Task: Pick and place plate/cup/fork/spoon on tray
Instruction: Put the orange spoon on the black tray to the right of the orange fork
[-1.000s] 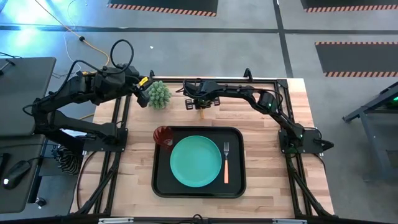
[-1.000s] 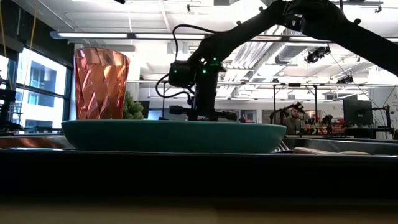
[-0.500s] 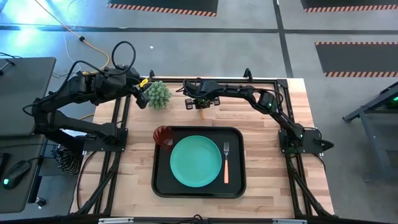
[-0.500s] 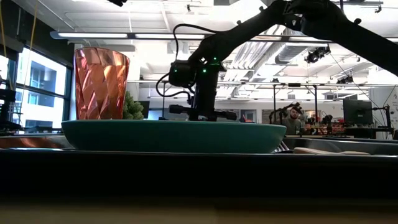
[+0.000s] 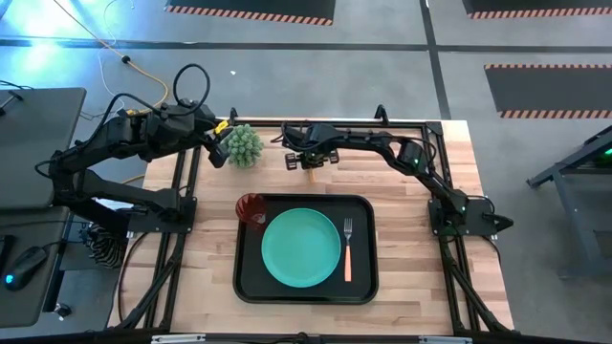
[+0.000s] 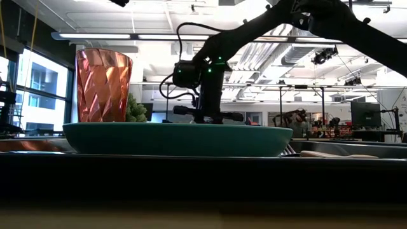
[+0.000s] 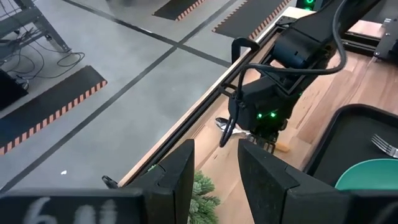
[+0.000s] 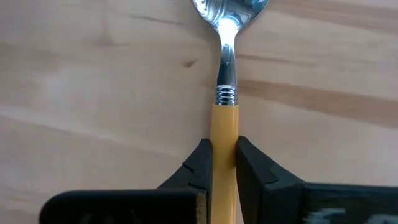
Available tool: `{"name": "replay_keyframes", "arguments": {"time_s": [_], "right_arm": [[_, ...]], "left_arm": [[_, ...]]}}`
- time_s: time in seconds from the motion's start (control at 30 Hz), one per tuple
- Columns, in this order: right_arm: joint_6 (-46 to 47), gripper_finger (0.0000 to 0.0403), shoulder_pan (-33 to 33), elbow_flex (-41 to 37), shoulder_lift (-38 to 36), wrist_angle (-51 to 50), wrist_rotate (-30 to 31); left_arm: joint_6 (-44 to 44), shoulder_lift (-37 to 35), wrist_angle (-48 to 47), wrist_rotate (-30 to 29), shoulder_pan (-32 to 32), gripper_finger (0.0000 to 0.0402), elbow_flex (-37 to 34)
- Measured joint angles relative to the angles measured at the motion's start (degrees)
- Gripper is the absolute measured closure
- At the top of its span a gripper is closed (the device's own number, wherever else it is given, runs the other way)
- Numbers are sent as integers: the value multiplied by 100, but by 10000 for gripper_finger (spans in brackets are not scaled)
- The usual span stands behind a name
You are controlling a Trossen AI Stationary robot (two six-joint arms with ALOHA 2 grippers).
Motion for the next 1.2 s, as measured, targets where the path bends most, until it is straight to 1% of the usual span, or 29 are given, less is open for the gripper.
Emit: {"name": "replay_keyframes", "arguments": {"time_s": [0.47, 0.67, 0.9, 1.2], "right_arm": [[36, 379, 99, 10, -331, -39, 68], [80, 379, 220, 12, -572, -145, 243], [140, 379, 480, 15, -982, -321, 693], [397, 379, 827, 21, -1535, -992, 1422]], "left_arm": [[198, 0, 4, 0, -2, 286, 0], [307, -2, 5, -1, 0, 286, -2], [353, 0, 6, 0, 0, 286, -2], [456, -2, 2, 46, -2, 286, -2]]}}
